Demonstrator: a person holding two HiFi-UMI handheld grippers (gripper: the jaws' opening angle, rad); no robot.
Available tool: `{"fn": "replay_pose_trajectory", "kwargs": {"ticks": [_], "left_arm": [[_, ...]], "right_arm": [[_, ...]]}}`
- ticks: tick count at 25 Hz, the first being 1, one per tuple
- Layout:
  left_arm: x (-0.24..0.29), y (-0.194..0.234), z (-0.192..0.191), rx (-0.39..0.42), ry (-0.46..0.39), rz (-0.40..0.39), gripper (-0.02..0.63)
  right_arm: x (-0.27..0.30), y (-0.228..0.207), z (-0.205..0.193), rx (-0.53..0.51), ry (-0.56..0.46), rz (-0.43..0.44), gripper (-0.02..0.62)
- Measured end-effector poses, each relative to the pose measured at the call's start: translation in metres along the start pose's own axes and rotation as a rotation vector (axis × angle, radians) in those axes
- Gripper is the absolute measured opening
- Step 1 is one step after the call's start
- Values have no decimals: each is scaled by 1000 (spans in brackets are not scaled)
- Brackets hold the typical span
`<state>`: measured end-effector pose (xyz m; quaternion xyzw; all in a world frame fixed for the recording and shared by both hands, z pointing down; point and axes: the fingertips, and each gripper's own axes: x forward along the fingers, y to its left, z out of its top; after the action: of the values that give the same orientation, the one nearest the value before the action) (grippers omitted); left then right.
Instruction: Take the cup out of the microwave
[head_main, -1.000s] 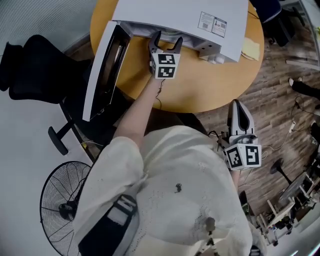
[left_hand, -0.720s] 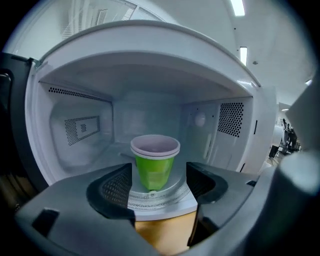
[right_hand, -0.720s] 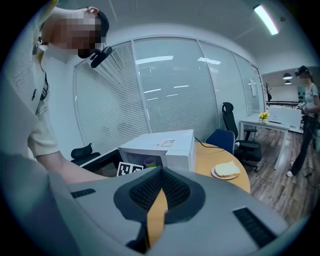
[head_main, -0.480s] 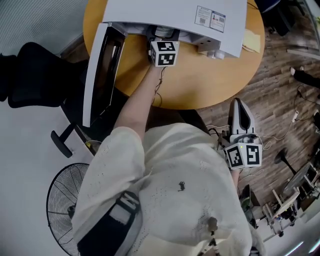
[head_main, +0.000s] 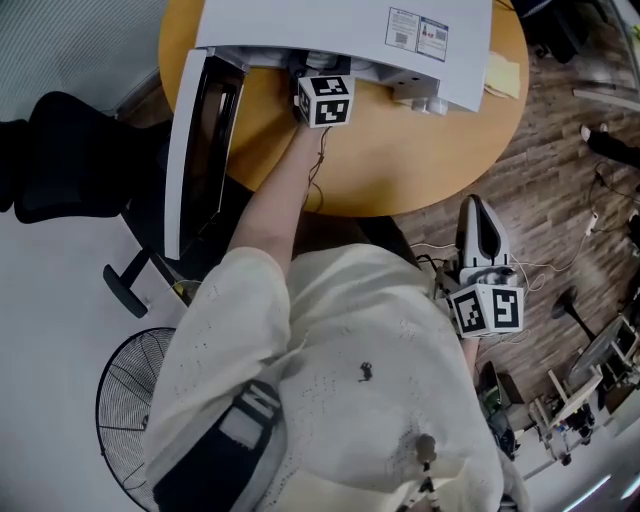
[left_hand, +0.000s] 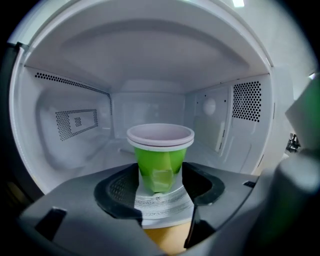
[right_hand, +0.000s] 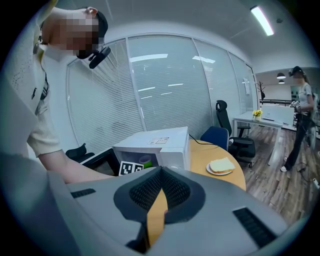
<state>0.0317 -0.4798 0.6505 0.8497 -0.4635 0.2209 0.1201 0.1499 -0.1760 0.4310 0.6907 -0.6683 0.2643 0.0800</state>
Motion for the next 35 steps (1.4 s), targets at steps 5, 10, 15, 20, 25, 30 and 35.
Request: {"fn": "replay_pose_trajectory", "kwargs": {"ticks": [5,10,15,20,25,30,35], "left_arm": [[0,2,-1,5,-9,17,276],[-1,0,-2,3,-16,17,268],[-6,-4,-3,-12,-18,3,268],[-15,-10,-4,-7,-24,-14,267],[-30,-12,2,-13,-53,-15,267],[-44,-15,1,-27,-71,-15,265],[-61,-19,-3,-29,-74,-6,265]], "right_arm": [[-1,0,-2,1,-1,-6,8],[-2,1,-3,2,0,-4,8],[-2,3,-4,-1,0,0,8],[-3,6,-5,-4,-1,11,8],[-3,7,-7,-3,-1,25,8],[-4,8,-8,-8,-1,45,8],[-5,10,-9,-18,2,78,8]]}}
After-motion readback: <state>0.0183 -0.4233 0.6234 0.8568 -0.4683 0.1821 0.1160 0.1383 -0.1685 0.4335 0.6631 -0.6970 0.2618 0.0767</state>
